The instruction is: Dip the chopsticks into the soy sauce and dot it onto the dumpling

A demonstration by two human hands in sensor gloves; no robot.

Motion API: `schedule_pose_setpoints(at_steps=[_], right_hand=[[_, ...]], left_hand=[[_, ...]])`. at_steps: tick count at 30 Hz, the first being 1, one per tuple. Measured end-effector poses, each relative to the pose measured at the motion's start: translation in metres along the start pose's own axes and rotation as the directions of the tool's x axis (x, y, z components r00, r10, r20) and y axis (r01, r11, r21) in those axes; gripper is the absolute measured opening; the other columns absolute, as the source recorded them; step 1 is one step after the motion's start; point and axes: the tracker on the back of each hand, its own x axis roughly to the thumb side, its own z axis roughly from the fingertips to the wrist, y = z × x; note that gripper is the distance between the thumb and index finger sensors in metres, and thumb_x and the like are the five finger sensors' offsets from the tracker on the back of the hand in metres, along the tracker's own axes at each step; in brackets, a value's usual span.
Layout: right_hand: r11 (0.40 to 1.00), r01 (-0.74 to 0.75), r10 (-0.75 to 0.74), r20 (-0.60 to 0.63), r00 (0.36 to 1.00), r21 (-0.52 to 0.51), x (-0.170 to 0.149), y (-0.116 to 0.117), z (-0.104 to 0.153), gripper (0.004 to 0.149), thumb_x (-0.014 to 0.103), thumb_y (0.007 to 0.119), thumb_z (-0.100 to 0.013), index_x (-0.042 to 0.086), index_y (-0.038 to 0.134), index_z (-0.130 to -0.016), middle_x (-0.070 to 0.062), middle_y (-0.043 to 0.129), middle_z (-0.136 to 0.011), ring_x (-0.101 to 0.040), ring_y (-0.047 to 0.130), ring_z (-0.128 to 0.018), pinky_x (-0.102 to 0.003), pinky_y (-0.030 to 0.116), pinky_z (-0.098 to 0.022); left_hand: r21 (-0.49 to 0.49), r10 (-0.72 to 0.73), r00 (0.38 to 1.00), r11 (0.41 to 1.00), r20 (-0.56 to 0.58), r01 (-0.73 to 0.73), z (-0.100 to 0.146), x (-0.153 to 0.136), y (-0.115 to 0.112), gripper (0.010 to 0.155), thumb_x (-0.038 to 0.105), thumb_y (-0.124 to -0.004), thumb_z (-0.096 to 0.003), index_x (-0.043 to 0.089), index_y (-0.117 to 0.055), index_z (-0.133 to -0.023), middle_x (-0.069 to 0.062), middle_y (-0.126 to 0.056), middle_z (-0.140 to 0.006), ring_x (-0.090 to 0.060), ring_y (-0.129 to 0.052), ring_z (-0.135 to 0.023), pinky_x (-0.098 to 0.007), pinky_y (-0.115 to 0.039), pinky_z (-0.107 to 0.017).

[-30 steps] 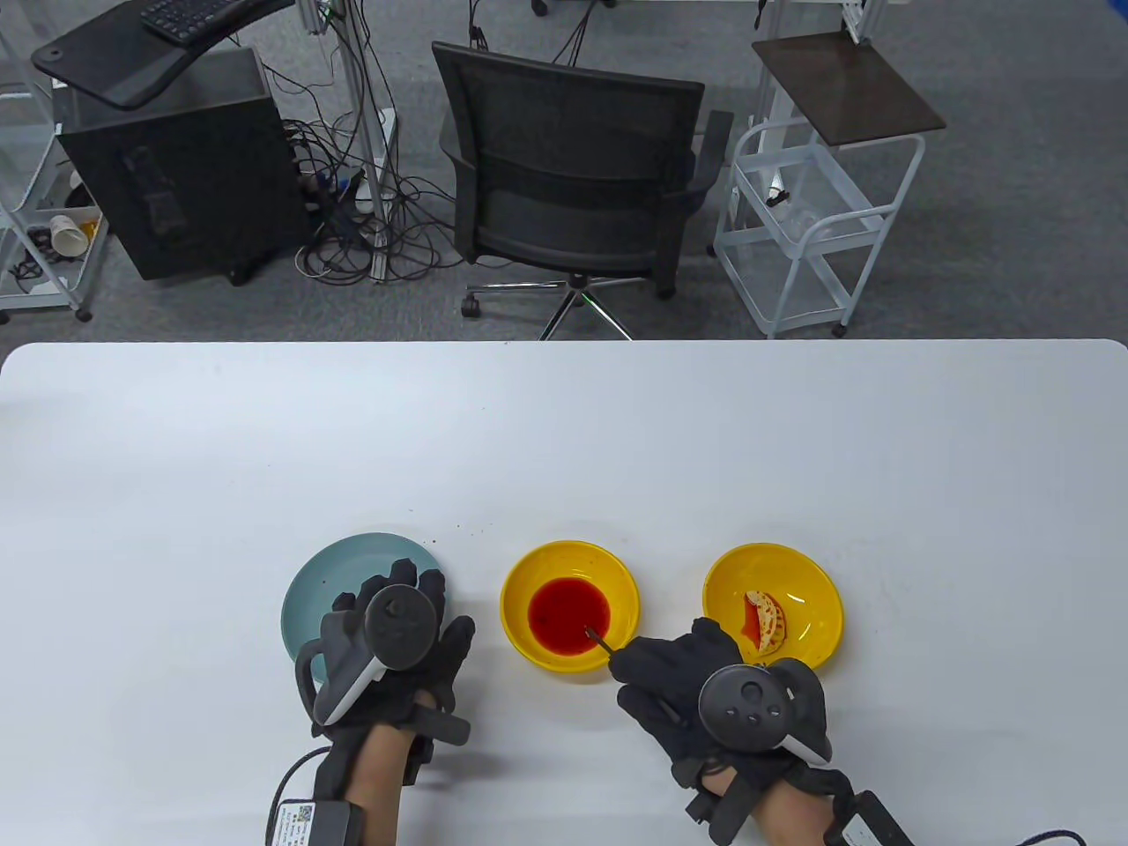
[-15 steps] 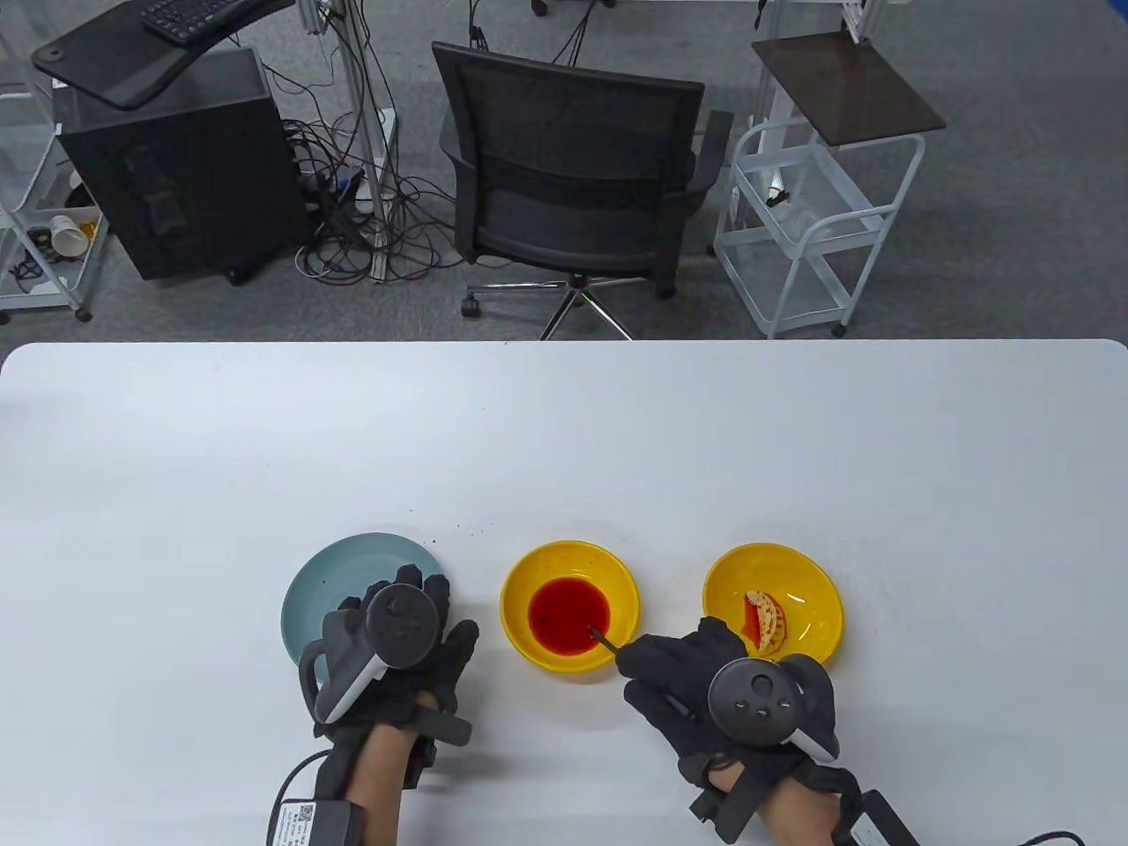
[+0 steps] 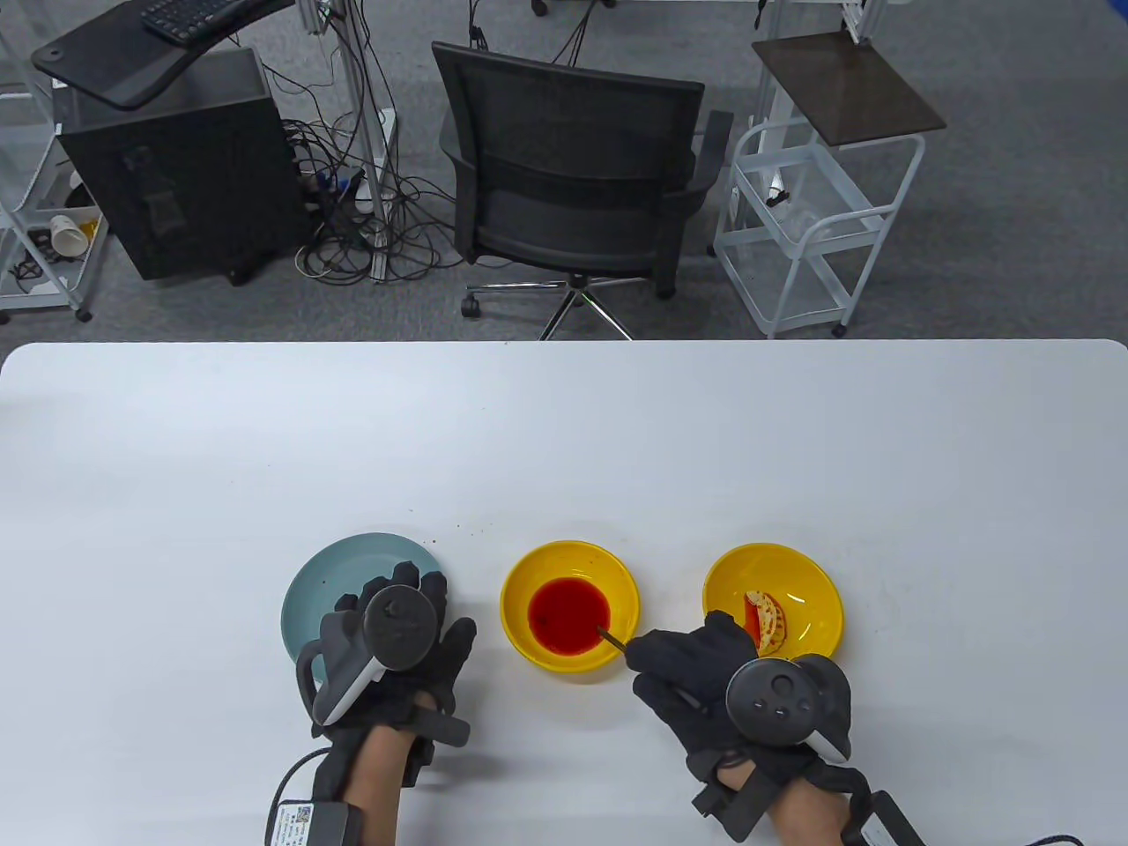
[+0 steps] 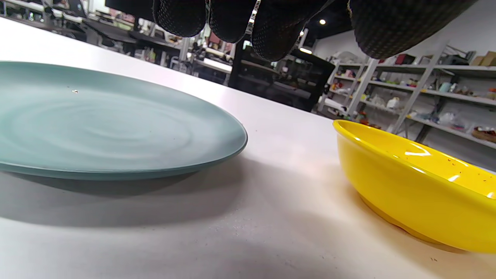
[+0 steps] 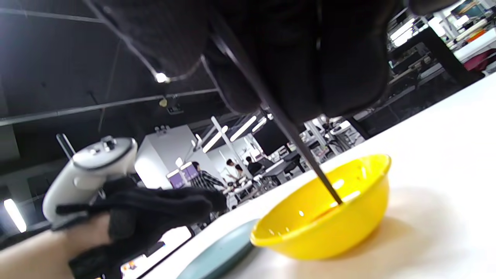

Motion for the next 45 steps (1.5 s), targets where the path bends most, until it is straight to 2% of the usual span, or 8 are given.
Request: schedule_pose_setpoints(at_steps=[3,9,12,16,25,45], right_hand=[[0.994,0.013,-0.016,-0.028,0.999,-0.110,-0.003,-0.025,0.004,0.051,0.046,0.076,-0.043,0.015,0.086,-0.082,-0.014,0.095,-0.082,-0.042,0.095,-0.064,-0.076,0.051,-0.067],[0.931,-0.015,-0.072,-0.224,0.972,-0.365,-0.030,-0.083,0.020,0.052,0.045,0.077,-0.043,0.008,0.088,-0.078,-0.021,0.097,-0.074,-0.045,0.097,-0.054,-0.076,0.053,-0.066],[0.916,-0.084,-0.060,-0.341,0.938,-0.392,-0.046,-0.099,0.027,0.052,0.045,0.077,-0.043,0.007,0.090,-0.076,-0.021,0.100,-0.069,-0.044,0.098,-0.049,-0.075,0.056,-0.064],[0.912,-0.103,-0.077,-0.413,0.907,-0.396,-0.058,-0.105,0.030,0.052,0.045,0.077,-0.043,0.007,0.090,-0.076,-0.022,0.100,-0.068,-0.044,0.098,-0.048,-0.075,0.056,-0.064],[0.929,-0.146,-0.028,-0.456,0.889,-0.341,-0.058,-0.098,0.027,0.052,0.046,0.076,-0.044,0.008,0.090,-0.077,-0.021,0.100,-0.070,-0.044,0.098,-0.050,-0.075,0.057,-0.064],[0.935,-0.128,-0.047,-0.471,0.881,-0.331,-0.058,-0.104,0.030,0.052,0.046,0.075,-0.044,0.007,0.090,-0.075,-0.021,0.100,-0.068,-0.044,0.098,-0.048,-0.074,0.057,-0.064]], left_hand=[[-0.002,0.001,1.000,1.000,-0.002,-0.001,0.000,-0.001,0.000,0.074,0.062,-0.072,-0.0475,0.021,-0.062,-0.109,-0.007,-0.049,-0.118,-0.047,-0.056,-0.106,-0.072,-0.038,-0.072],[-0.003,0.010,1.000,1.000,-0.006,-0.010,0.001,-0.002,0.001,0.074,0.062,-0.072,-0.0476,0.021,-0.062,-0.109,-0.007,-0.049,-0.118,-0.047,-0.056,-0.106,-0.072,-0.038,-0.072],[-0.005,0.004,1.000,1.000,-0.002,-0.004,0.000,0.000,0.000,0.074,0.062,-0.072,-0.0477,0.021,-0.062,-0.109,-0.007,-0.049,-0.118,-0.047,-0.056,-0.106,-0.072,-0.038,-0.072],[-0.011,0.003,1.000,1.000,-0.001,-0.003,0.000,0.001,-0.001,0.075,0.062,-0.072,-0.0476,0.021,-0.062,-0.109,-0.007,-0.049,-0.118,-0.047,-0.056,-0.106,-0.072,-0.038,-0.072],[-0.017,0.004,1.000,1.000,-0.011,-0.004,0.001,-0.002,0.000,0.075,0.062,-0.072,-0.0477,0.021,-0.062,-0.109,-0.007,-0.048,-0.118,-0.047,-0.055,-0.106,-0.072,-0.038,-0.072],[-0.022,0.017,1.000,1.000,-0.010,-0.017,0.000,-0.002,-0.001,0.075,0.062,-0.072,-0.0477,0.021,-0.061,-0.109,-0.007,-0.047,-0.118,-0.047,-0.055,-0.106,-0.072,-0.038,-0.072]])
